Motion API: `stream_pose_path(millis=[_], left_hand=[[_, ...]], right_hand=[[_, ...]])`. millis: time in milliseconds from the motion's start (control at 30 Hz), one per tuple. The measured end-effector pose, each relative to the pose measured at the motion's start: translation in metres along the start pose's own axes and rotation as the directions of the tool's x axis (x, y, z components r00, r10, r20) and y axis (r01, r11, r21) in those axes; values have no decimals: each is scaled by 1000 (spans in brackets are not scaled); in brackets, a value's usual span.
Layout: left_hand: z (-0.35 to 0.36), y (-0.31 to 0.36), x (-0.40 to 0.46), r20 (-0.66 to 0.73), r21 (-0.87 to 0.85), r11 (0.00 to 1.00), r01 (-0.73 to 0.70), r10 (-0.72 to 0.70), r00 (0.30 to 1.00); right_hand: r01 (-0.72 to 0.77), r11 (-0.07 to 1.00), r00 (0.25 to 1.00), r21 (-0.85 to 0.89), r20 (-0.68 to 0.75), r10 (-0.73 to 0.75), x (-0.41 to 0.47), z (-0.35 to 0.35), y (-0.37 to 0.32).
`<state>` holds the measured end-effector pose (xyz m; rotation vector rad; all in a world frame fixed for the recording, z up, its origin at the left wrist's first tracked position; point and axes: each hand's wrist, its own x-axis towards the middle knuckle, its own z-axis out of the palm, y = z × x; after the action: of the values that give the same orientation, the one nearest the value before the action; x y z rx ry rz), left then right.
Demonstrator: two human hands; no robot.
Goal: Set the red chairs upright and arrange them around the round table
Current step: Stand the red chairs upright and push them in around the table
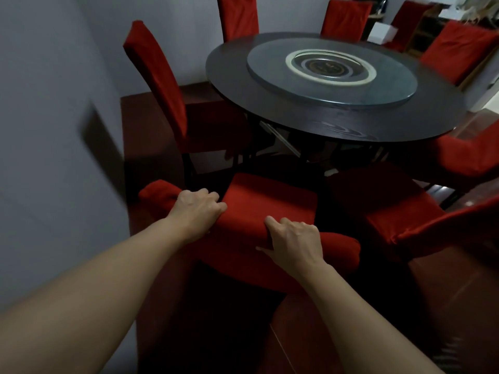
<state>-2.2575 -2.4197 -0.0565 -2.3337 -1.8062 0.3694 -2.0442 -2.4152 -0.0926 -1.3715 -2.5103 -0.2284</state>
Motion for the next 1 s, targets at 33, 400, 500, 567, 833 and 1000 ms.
stream_pose_path(millis=[33, 400, 500, 567, 833, 1000], left_hand=[[3, -1, 3, -26, -5, 1000, -10, 10, 1000], [17, -59, 57, -111, -43, 996, -78, 73, 991], [21, -68, 74, -124, -36, 997, -72, 67, 990], [22, -74, 86, -131, -25, 997, -78, 74, 989], [17, -90, 134, -98, -36, 999, -32, 28, 995], [16, -100, 162, -52, -34, 999, -10, 8, 999]], right_hand=[[-1, 1000, 1000, 0, -3, 1, 3, 2, 1], [-53, 998, 998, -37, 15, 54, 66, 18, -6], [-51, 998, 999, -48, 1, 51, 83, 24, -3], [-56, 997, 998, -55, 11, 57, 94, 28, 0], [-58, 997, 997, -47, 51, 61, 140, 43, 22], [-76, 995, 995, -72, 52, 79, 165, 52, 32]])
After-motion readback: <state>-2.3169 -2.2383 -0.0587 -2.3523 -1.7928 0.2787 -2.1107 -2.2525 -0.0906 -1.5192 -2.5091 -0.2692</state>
